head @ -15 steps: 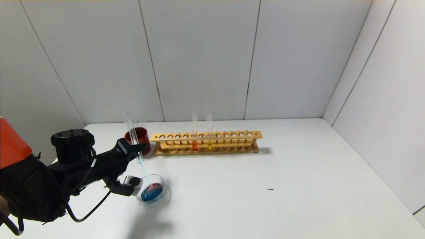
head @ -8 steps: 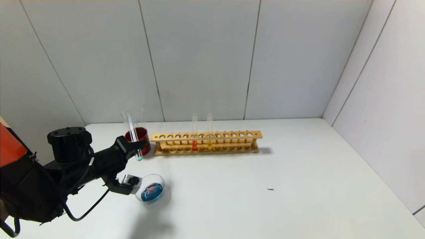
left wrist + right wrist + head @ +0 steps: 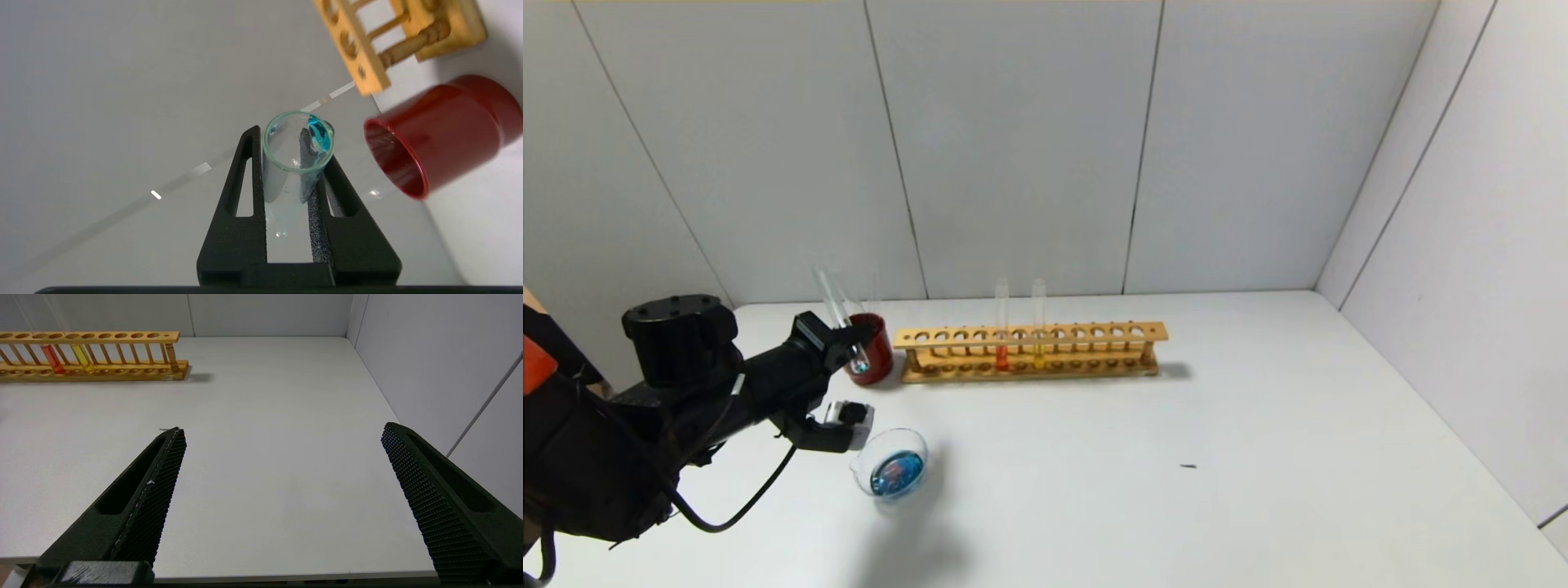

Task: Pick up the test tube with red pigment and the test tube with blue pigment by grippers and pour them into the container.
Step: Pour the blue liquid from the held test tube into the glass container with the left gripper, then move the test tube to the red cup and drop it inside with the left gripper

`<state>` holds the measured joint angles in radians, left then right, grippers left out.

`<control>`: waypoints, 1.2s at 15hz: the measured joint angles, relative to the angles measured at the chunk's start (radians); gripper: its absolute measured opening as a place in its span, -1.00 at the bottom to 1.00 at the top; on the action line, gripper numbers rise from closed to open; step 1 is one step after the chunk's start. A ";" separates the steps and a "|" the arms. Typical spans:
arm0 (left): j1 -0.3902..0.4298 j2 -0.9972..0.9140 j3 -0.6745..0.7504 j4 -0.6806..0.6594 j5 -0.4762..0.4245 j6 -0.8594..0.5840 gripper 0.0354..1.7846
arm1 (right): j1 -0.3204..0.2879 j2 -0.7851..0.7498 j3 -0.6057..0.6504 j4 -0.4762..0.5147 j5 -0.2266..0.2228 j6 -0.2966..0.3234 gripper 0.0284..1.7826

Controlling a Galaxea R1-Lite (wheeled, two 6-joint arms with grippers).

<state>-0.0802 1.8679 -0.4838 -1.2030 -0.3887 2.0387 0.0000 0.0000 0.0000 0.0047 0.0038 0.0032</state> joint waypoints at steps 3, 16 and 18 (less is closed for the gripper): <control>-0.034 -0.077 -0.141 0.133 0.209 -0.280 -0.66 | 0.000 0.000 0.000 0.000 0.000 0.000 0.96; -0.029 -0.173 -0.583 0.694 0.392 -1.529 -0.66 | 0.000 0.000 0.000 0.000 0.000 0.000 0.96; -0.029 -0.142 -0.611 0.678 0.377 -1.653 -0.66 | 0.000 0.000 0.000 0.000 0.000 0.000 0.96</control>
<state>-0.1096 1.7262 -1.0953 -0.5249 -0.0115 0.3862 0.0000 0.0000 0.0000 0.0047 0.0038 0.0032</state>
